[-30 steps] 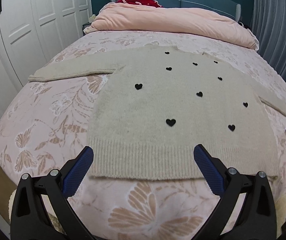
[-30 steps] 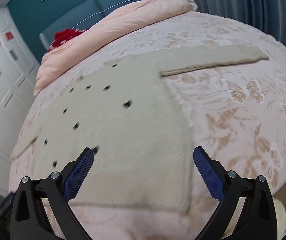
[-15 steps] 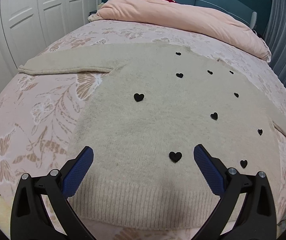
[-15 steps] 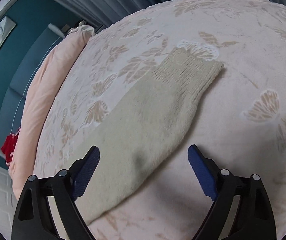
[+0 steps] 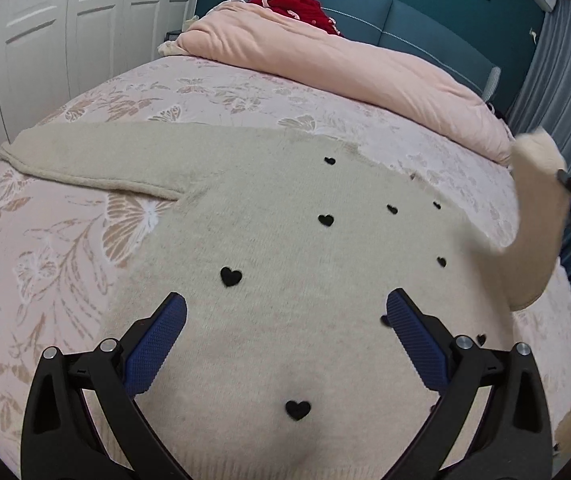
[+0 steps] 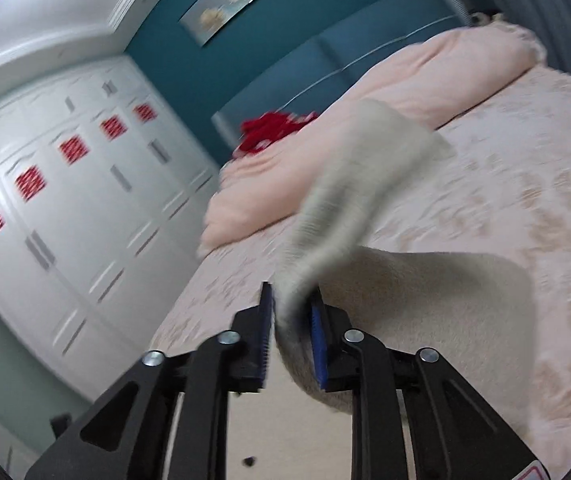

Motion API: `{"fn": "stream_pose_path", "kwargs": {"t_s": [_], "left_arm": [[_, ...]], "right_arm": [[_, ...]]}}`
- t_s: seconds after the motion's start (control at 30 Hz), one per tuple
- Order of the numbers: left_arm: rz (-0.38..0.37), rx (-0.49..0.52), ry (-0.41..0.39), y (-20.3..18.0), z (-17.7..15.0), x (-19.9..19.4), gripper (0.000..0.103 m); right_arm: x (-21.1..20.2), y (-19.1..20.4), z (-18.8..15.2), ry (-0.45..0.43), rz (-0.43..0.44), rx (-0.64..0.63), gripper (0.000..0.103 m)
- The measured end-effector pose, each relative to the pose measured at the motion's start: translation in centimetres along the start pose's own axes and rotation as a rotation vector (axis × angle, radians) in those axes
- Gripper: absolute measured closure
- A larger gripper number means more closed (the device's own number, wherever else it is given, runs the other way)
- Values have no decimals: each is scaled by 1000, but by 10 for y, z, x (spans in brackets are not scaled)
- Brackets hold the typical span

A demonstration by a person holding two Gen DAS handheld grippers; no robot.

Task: Fold small clothes
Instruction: 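Grasp a sweater sleeve cuff with the right gripper and fold it across the body, then grasp the other sleeve cuff with the left gripper and fold it across the body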

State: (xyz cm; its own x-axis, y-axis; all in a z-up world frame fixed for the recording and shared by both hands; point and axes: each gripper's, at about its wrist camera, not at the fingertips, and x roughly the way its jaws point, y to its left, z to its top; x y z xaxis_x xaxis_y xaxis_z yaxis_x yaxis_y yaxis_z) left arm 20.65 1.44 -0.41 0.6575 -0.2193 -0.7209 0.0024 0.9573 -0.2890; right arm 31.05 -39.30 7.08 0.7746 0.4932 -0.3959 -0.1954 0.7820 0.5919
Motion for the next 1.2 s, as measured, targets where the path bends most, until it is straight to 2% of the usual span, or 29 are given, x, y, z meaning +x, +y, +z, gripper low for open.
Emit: {"fn": "stream_pose_path", "kwargs": {"t_s": [0.03,0.13,0.23,0.3,0.43,0.6,0.67,0.7,0.73,0.77,0.8,0.83,0.93,0.97,1.0,1.07,1.1,1.2], "left_arm": [[-26,-27,7,1,6,4,5],[-109,-110,37,6,23,21,5],[-158,-164,68,10,40,49,5],[-162,-207,103,12,52,73,5],[-246,-313,132,8,79,124,5],[-204,-454,203,8,100,197,6],[-181,-479,219,7,102,214,18],[-159,-465,213,4,105,218,38],[-154,-436,207,1,109,220,72],[-167,-405,209,-2,113,222,89],[-178,-384,201,-4,117,220,93],[-184,-368,170,-5,122,211,93],[-223,-310,83,-5,128,175,93],[-220,-285,66,-4,125,165,93],[-197,-264,61,-2,120,161,93],[-146,-237,89,6,105,165,93],[-121,-236,117,11,97,171,93],[-104,-258,164,23,76,184,93]], "right_arm": [[23,17,-15,48,17,-28,57],[56,32,-57,122,-30,-78,53],[51,1,-97,161,-64,67,53],[38,-28,-119,166,-110,175,52],[16,-80,-133,149,-199,317,51],[16,-111,-125,89,-188,449,50],[25,-118,-120,73,-197,474,50],[30,-120,-118,66,-202,480,50],[36,-121,-115,62,-215,476,50],[40,-121,-111,64,-224,462,53],[44,-117,-105,66,-211,442,76],[45,-112,-99,70,-189,412,94],[21,-90,-81,-19,-159,305,95],[16,-90,-81,-41,-175,281,95],[18,-96,-85,-15,-217,273,95],[43,-125,-103,150,-330,308,95],[48,-135,-115,190,-363,333,97],[27,-117,-113,117,-331,325,95]]}}
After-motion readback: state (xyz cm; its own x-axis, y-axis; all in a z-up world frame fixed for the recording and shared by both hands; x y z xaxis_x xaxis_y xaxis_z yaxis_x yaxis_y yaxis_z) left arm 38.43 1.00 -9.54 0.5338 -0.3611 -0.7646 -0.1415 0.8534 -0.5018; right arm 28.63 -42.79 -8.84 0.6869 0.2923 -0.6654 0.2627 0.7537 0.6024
